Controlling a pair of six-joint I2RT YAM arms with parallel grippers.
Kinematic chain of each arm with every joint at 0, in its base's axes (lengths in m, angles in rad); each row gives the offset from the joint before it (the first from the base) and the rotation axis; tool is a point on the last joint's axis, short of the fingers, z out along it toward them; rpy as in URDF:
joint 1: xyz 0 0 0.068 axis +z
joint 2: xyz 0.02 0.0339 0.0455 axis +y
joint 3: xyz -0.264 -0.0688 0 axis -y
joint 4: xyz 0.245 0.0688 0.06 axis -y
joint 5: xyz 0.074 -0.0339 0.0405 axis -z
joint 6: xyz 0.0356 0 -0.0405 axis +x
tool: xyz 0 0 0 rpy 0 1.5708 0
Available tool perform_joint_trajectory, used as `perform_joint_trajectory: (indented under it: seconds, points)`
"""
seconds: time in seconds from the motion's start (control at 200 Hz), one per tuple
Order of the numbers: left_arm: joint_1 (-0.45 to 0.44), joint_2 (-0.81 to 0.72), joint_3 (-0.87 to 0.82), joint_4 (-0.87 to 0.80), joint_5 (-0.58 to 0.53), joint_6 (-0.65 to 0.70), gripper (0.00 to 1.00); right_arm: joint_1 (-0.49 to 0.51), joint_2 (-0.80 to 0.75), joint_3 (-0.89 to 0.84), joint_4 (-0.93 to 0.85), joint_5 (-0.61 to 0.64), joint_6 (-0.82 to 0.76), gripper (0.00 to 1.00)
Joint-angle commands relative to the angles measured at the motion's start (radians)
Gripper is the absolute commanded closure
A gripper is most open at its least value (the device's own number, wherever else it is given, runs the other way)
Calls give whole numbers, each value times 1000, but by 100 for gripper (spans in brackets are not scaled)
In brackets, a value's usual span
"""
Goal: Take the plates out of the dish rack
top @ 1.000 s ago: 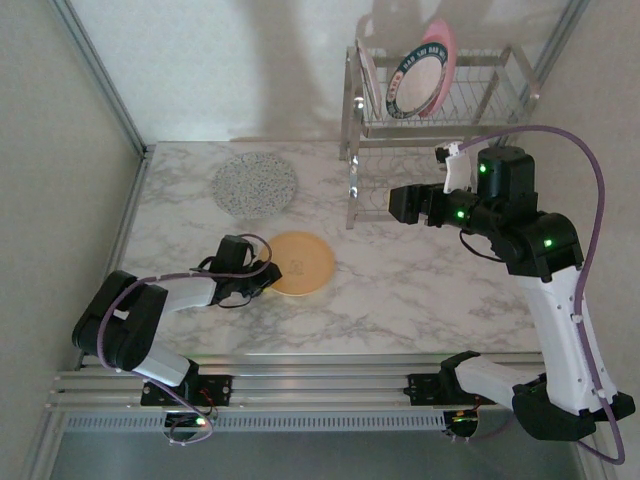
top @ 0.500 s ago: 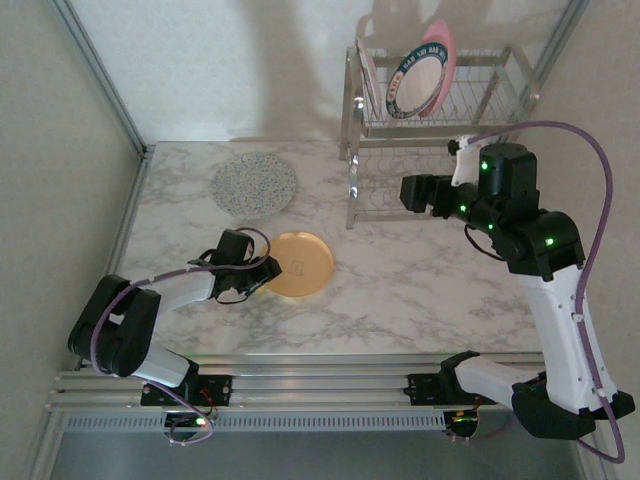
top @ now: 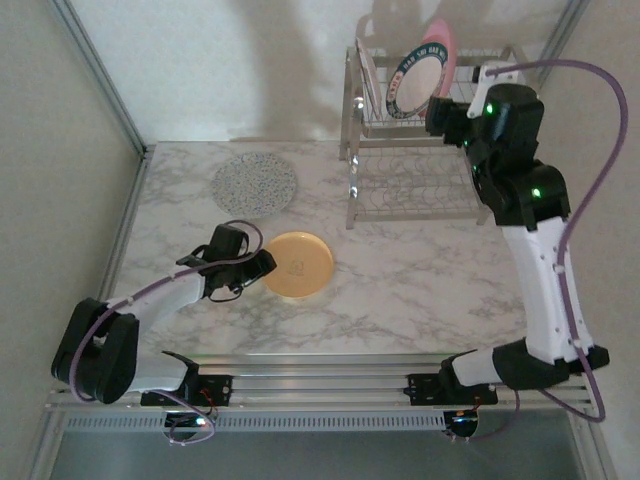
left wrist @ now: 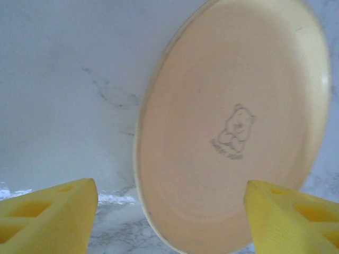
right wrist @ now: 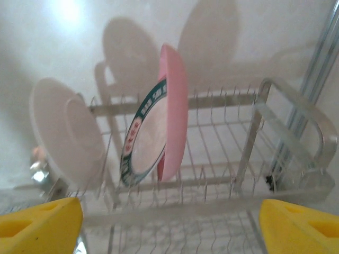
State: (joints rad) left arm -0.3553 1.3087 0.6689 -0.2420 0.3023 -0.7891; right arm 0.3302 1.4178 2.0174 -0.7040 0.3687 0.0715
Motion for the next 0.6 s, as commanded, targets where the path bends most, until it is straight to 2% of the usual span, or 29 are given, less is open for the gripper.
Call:
perform_joint_trajectory:
  seconds: [0.0,0.155,0.27,0.46,0.596]
  points:
    - [10,-81,74,-78,-57,-13,23,-43,92,54,221,17,-72,13]
    - [15,-147,179,-132,-78,-26,21,-64,243,123,388,-10,-191,13]
    - [19,-169,264,-144,-75,-32,20,-82,377,269,365,16,-205,15]
    - [18,-184,387,-105,-40,-34,20,-97,501,399,370,39,-208,18]
    - [18,-177,453,-89,-22,-37,19,-100,596,520,296,59,-208,22]
